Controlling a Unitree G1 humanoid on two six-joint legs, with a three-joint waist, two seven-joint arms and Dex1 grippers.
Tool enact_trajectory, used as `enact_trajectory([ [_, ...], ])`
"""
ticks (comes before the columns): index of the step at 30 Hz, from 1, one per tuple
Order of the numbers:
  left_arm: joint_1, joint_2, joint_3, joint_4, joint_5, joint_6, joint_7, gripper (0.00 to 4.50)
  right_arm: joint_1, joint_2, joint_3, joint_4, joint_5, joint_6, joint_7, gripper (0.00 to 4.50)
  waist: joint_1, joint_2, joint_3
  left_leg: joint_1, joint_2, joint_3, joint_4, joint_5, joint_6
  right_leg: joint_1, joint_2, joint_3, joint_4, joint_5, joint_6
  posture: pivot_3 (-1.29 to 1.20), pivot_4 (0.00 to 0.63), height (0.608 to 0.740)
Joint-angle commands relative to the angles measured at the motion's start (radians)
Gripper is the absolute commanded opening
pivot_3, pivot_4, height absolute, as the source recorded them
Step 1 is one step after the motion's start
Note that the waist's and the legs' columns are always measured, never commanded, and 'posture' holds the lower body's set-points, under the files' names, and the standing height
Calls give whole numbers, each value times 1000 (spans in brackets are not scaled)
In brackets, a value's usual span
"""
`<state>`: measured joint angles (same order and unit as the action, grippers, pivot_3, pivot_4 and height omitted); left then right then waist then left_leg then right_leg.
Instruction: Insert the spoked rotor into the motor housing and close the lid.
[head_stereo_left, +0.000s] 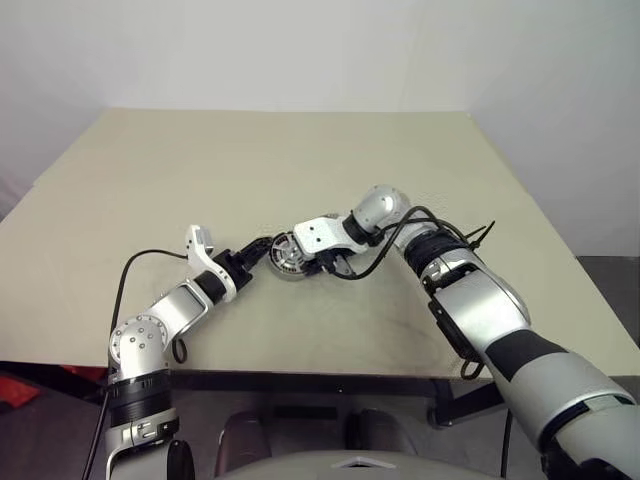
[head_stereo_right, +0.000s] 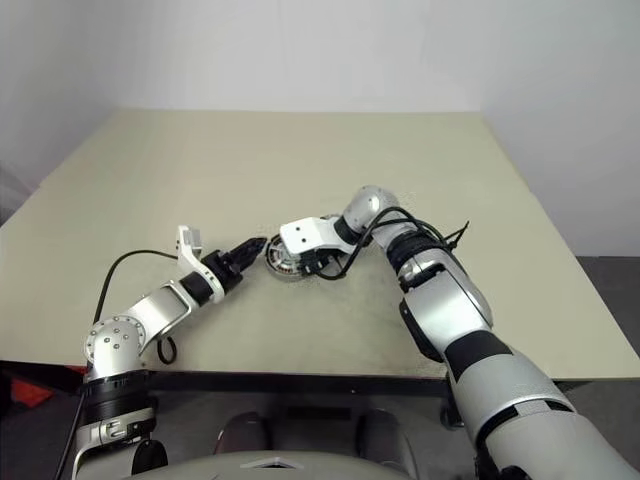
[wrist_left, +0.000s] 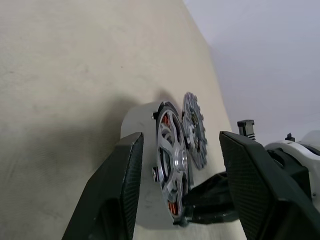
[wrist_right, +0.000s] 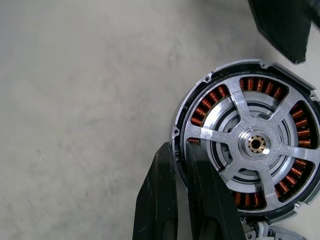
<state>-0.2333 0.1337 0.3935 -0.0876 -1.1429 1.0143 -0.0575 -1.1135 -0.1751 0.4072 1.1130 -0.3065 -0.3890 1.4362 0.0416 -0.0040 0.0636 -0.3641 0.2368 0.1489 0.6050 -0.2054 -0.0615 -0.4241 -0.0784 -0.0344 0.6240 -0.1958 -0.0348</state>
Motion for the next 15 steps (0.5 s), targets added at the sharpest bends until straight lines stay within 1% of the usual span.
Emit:
enact_trajectory([
  [1,-3,3,8,-37,-27,-18,-3,2558,-6,24,-24,-70,40,78,-16,15,-1,0,0,0,0,0,0,0,0,0,0,0,0,0,0,0,0,740],
  [6,5,3,6,-45,-30,-22,-1,2558,1,50,-27,-92,33,165,-92,15,-2,0,0,3,2,0,0,2,-3,0,3,0,1,2,-3,0,0,740],
  [15,8,14,4,-52,-38,-29,4,2558,11,84,-28,-132,41,263,-152,15,-4,0,0,9,3,0,-1,4,-8,1,4,2,4,4,-7,0,0,740],
])
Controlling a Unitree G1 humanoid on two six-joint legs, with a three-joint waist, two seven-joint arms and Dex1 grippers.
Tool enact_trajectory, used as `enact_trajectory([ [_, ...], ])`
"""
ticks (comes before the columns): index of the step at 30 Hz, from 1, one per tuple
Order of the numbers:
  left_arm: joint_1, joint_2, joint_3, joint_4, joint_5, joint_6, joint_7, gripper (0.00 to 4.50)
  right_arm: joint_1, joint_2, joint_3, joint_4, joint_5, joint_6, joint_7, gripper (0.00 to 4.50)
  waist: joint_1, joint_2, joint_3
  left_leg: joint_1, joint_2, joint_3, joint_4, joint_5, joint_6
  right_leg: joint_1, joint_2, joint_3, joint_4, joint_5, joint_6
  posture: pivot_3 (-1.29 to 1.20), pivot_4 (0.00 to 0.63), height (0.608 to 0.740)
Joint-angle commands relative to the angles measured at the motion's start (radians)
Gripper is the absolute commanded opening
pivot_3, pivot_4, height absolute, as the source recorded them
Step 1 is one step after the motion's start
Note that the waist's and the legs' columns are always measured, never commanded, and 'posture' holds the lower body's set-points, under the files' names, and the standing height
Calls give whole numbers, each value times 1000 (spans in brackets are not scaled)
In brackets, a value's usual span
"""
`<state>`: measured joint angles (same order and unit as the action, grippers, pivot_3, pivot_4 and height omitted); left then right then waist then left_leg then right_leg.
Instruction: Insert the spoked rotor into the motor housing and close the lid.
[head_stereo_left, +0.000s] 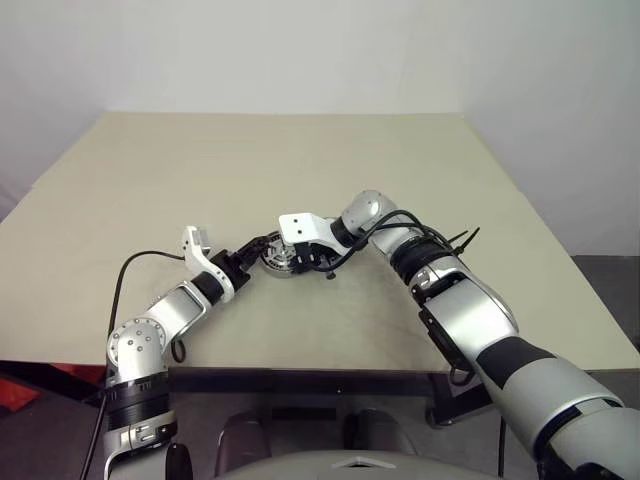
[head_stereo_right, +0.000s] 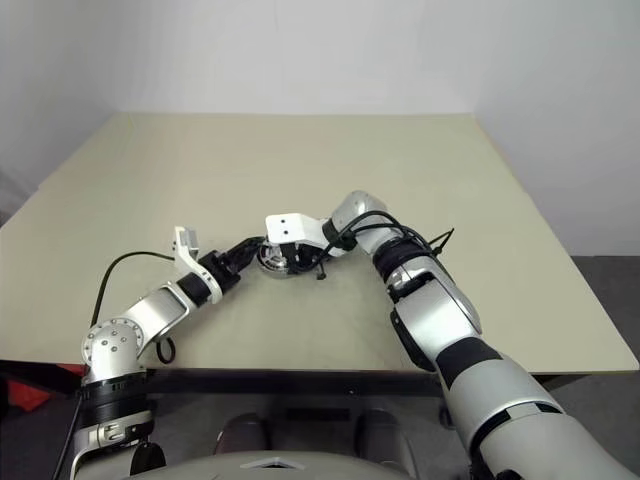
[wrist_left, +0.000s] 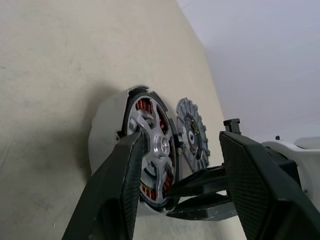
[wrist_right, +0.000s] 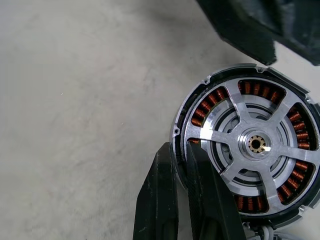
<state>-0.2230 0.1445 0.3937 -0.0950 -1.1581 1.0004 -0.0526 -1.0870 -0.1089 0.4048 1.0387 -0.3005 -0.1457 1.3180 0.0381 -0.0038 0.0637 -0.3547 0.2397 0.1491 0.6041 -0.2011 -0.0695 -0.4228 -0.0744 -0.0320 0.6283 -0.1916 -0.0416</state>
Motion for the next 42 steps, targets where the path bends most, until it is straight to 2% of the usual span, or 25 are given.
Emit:
enact_trajectory([
  [1,-1,3,1,-46,-23,-16,0,2558,-16,22,-28,-64,40,35,-35,15,0,0,0,1,0,0,0,0,0,0,0,0,0,0,0,0,0,740],
  [12,-2,3,-16,-42,-14,-27,-5,2558,18,71,-32,-241,99,291,-18,15,5,0,0,0,0,0,-4,1,-1,0,1,0,-4,0,0,0,0,740],
  [17,11,51,-3,-82,-22,-25,-28,2558,31,73,-18,-268,92,320,-48,15,5,0,0,0,0,0,-6,1,-2,0,1,-1,-5,0,0,0,0,740],
  [19,17,91,18,-110,-40,-17,-32,2558,34,74,-13,-266,88,323,-63,15,4,0,0,0,0,0,-6,1,-2,0,1,-1,-4,0,0,0,0,740],
  [25,59,323,145,-131,-130,36,-57,2558,33,76,-10,-259,94,325,-77,15,4,0,0,2,1,0,-7,3,-5,0,2,-1,-3,0,0,0,0,740],
  [28,82,385,171,-100,-138,49,-74,2558,35,79,-8,-252,94,318,-85,15,7,1,0,2,0,0,-7,3,-5,0,1,0,-4,0,0,0,0,740],
  [31,88,394,173,-96,-151,46,-69,2558,36,81,-8,-254,96,324,-88,15,11,0,0,2,0,0,-7,3,-5,0,1,0,-4,0,0,0,0,740],
  [42,85,332,136,-147,-185,17,-6,2558,34,119,-2,-175,78,376,-173,15,8,0,0,2,0,0,-7,3,-6,0,1,-1,-3,0,0,0,0,740],
])
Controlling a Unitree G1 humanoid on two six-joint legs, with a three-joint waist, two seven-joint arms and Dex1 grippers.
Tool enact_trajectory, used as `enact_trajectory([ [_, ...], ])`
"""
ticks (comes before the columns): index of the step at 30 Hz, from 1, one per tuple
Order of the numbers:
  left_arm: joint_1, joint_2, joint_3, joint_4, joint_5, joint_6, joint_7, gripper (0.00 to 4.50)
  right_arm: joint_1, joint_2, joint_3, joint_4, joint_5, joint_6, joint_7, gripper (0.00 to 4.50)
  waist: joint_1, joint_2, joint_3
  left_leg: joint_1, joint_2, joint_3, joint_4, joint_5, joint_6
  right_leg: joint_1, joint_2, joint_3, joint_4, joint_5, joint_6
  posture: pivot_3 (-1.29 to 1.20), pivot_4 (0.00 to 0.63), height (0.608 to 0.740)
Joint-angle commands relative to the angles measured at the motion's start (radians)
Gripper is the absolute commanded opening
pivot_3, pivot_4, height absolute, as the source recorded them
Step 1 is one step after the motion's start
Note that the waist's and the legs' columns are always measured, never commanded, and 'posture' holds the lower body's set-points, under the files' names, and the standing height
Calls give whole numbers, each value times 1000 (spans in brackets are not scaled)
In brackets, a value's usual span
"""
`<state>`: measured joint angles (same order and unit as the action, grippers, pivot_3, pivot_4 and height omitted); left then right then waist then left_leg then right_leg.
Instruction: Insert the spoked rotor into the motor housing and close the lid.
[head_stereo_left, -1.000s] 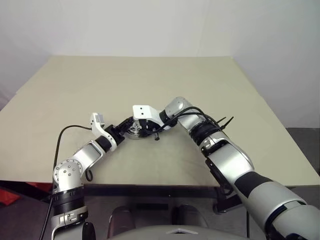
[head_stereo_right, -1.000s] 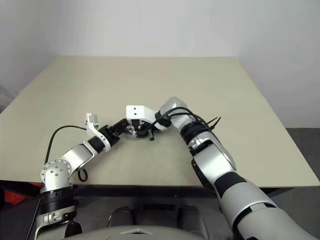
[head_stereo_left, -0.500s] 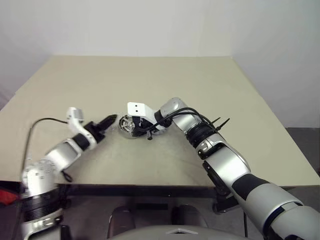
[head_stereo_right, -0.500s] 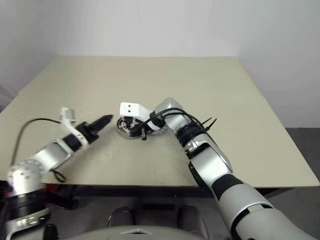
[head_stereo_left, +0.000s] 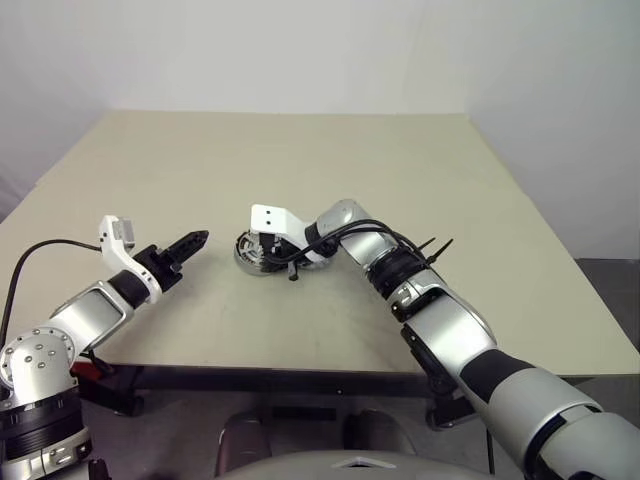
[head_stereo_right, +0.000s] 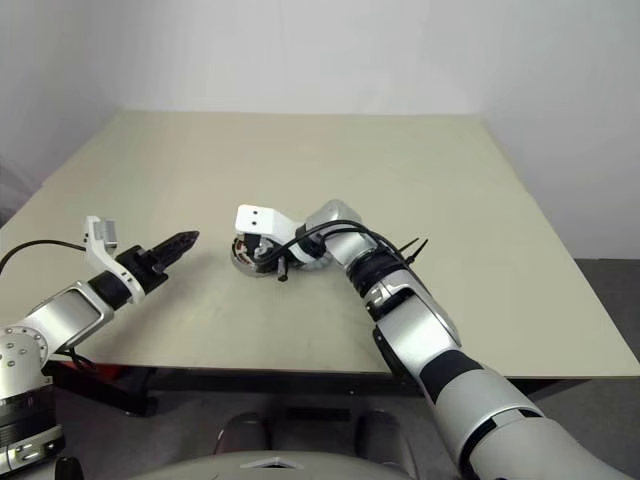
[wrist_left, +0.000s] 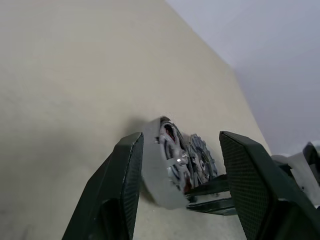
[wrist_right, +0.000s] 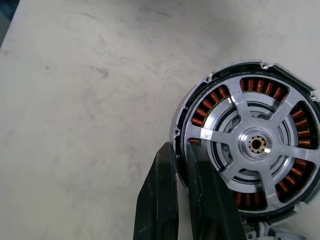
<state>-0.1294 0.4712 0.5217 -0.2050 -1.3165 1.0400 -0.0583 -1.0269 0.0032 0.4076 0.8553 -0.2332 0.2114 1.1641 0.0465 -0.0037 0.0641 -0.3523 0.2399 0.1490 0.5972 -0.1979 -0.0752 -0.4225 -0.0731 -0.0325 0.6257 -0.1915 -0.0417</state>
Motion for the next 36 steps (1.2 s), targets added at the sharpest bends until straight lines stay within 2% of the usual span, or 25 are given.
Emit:
enact_trajectory([
  [1,-6,7,7,-37,-26,-25,-1,2558,-32,11,-7,20,12,27,-21,15,0,0,0,0,0,0,0,0,0,0,0,0,0,0,0,0,0,740],
  [2,-5,7,6,-38,-28,-27,1,2558,-38,16,-9,34,11,31,-34,15,0,0,0,1,0,0,0,0,0,1,0,0,0,0,0,0,0,740],
  [7,0,8,1,-40,-28,-33,-1,2558,-62,31,-22,89,8,50,-107,1553,0,0,0,3,0,0,0,0,-1,2,0,0,1,0,0,0,0,740],
  [8,0,7,-1,-41,-29,-34,1,2558,-64,30,-22,95,5,39,-124,1996,-1,0,0,3,0,0,0,1,-1,2,0,0,1,0,0,0,0,740],
  [10,-1,3,-5,-42,-30,-36,4,2558,-62,28,-22,91,4,22,-149,2527,0,0,0,4,0,0,0,1,-2,3,0,0,3,0,0,0,0,740],
  [16,2,-10,-33,-42,-19,-36,3,2558,-56,4,-21,-28,59,79,-8,4427,8,0,0,5,0,-1,1,2,-3,3,0,1,6,0,0,0,0,740],
  [21,-6,-3,-50,-29,-10,-36,-8,2558,-38,-32,-32,-204,116,170,63,4471,7,0,0,5,0,-1,1,2,-4,1,0,1,9,0,0,0,0,740],
  [26,-15,11,-55,-9,4,-35,-25,2558,-20,-68,-51,-293,145,165,30,4471,4,0,0,4,0,-1,1,2,-4,0,0,1,8,0,0,0,0,740],
  [32,-26,51,-62,19,23,-25,-74,2558,-26,-142,-123,-179,135,76,-140,4471,16,-1,0,4,0,-1,1,2,-4,1,0,1,8,0,0,0,0,740],
  [36,-42,75,-72,48,38,-14,-107,2558,-12,-217,-130,-142,131,19,-168,4471,23,0,0,4,-1,-1,1,3,-4,0,0,2,8,0,0,0,0,740],
])
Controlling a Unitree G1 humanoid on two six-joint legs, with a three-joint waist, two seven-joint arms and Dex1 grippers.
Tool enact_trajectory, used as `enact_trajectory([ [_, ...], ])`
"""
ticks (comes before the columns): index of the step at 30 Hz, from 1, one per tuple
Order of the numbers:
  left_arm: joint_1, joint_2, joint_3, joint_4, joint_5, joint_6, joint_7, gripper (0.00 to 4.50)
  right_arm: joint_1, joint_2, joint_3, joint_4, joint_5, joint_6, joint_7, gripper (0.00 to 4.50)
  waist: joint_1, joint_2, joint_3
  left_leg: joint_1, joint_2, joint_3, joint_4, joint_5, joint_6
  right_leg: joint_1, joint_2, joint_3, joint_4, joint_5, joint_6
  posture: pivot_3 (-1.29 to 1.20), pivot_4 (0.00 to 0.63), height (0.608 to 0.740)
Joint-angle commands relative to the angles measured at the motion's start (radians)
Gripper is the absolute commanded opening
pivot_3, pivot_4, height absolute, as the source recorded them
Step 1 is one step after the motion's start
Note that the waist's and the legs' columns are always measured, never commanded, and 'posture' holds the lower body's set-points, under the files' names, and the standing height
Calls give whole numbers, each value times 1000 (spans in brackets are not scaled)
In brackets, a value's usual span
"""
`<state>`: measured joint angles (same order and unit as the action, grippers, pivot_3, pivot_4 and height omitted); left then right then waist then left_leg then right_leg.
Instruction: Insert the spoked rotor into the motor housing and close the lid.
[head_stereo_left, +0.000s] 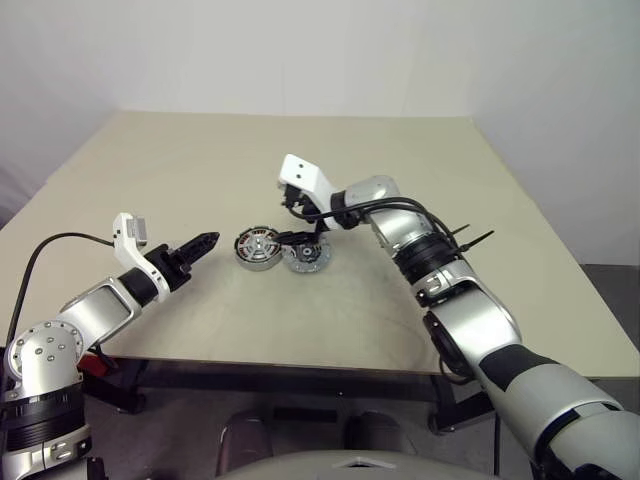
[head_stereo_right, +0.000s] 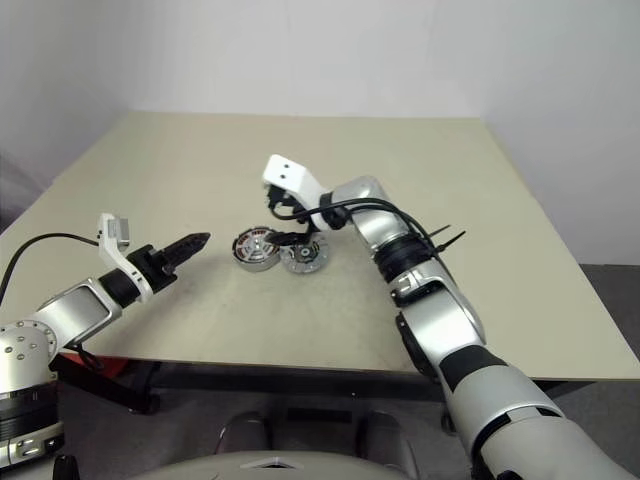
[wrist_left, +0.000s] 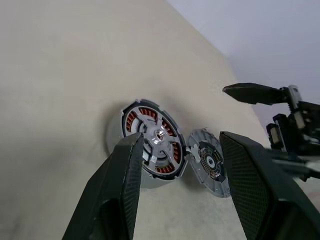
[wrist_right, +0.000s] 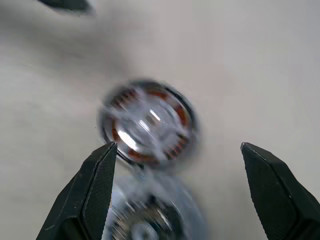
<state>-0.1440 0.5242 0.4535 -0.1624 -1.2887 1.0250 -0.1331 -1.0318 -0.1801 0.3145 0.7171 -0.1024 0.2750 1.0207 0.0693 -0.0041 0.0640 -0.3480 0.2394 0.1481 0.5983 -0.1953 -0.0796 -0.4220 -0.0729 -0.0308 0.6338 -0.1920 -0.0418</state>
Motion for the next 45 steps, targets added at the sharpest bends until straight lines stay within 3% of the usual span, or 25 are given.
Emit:
enact_trajectory([
  [1,-30,26,-7,11,13,2,-38,2558,-6,-45,-36,1,1,-51,-30,4471,1,0,0,0,0,0,0,0,0,0,0,0,0,0,0,0,0,740],
  [10,-103,19,-63,101,87,6,-94,2558,78,-246,-17,-69,-8,-140,63,4471,2,0,0,-1,0,0,0,0,0,0,0,0,-1,0,0,0,0,740],
  [14,-116,15,-70,117,108,9,-111,2558,129,-273,-15,-131,-22,-149,47,4471,-3,0,0,-2,0,1,0,0,0,0,0,1,0,0,0,0,0,740],
  [17,-118,13,-68,122,118,13,-120,2558,185,-282,-24,-189,-12,-140,44,3865,-1,0,0,-2,0,1,0,0,0,0,0,1,0,0,0,0,0,740],
  [28,-109,1,-47,114,124,33,-115,2558,349,-302,-7,-400,27,29,84,81,3,0,0,-1,-1,1,1,0,0,0,0,1,0,0,0,0,0,740],
  [37,-127,3,-40,115,126,50,-107,2558,375,-251,30,-378,16,78,47,81,1,0,0,-1,-1,1,1,0,0,0,0,1,0,-4,7,0,0,740],
  [45,-110,-11,-27,91,117,52,-82,2558,319,-138,36,-352,24,107,-13,81,1,0,0,-1,-1,1,1,0,0,0,0,1,0,0,1,0,0,740],
])
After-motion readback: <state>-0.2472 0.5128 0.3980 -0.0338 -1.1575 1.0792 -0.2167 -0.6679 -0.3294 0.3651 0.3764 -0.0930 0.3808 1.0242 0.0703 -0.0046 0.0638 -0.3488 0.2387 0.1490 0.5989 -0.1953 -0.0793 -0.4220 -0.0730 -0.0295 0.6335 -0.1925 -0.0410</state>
